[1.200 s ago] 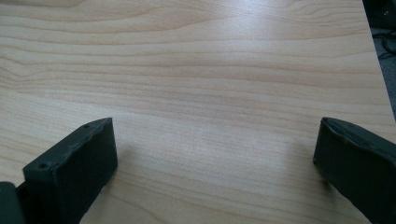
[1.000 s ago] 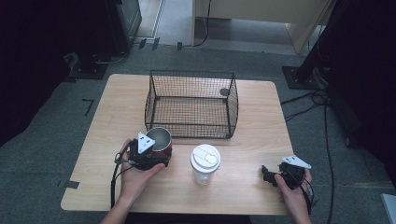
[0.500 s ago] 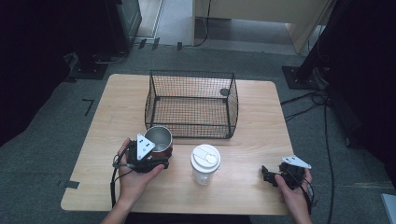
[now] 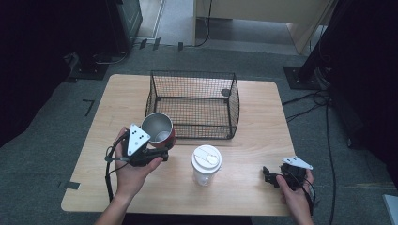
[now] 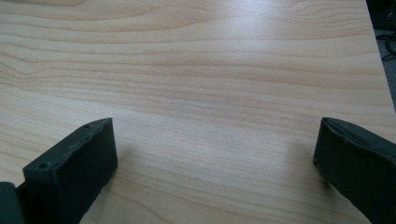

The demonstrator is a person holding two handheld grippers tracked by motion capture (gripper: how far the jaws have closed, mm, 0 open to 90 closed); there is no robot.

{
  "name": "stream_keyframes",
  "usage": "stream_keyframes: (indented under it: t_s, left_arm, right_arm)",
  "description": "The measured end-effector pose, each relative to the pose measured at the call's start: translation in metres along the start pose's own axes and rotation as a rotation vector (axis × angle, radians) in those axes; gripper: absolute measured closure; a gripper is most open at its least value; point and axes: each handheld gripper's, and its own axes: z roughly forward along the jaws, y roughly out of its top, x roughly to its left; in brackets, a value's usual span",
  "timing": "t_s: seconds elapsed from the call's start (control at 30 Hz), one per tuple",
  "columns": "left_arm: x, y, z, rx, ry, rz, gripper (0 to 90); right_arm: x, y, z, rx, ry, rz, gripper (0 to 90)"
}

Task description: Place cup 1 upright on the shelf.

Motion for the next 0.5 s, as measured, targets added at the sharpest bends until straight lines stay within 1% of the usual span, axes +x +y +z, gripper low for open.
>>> stream_keyframes:
  t_s: [0.1, 0.27, 0.33, 0.43, 0.5]
  left_arm:
    - [0.003, 0.008, 0.001, -0.020, 0.001, -0.006, 8.2]
    - [0.006, 0.018, 0.006, -0.052, 0.006, -0.001, 8.3]
    - [0.008, 0.022, 0.009, -0.070, 0.014, -0.002, 8.3]
    - [0.010, 0.027, 0.013, -0.103, 0.019, -0.018, 8.3]
    - [0.010, 0.031, 0.016, -0.113, 0.028, -0.012, 8.3]
  right_arm:
    - [0.000, 0.000, 0.000, 0.000, 0.001, 0.001, 0.0]
    - [0.000, 0.000, 0.000, 0.000, 0.002, -0.001, 0.0]
    - [0.000, 0.000, 0.000, -0.001, 0.002, -0.003, 0.0]
    - [0.000, 0.000, 0.000, 0.000, 0.002, -0.002, 0.0]
    - [0.000, 0.000, 0.000, 0.000, 0.002, -0.003, 0.0]
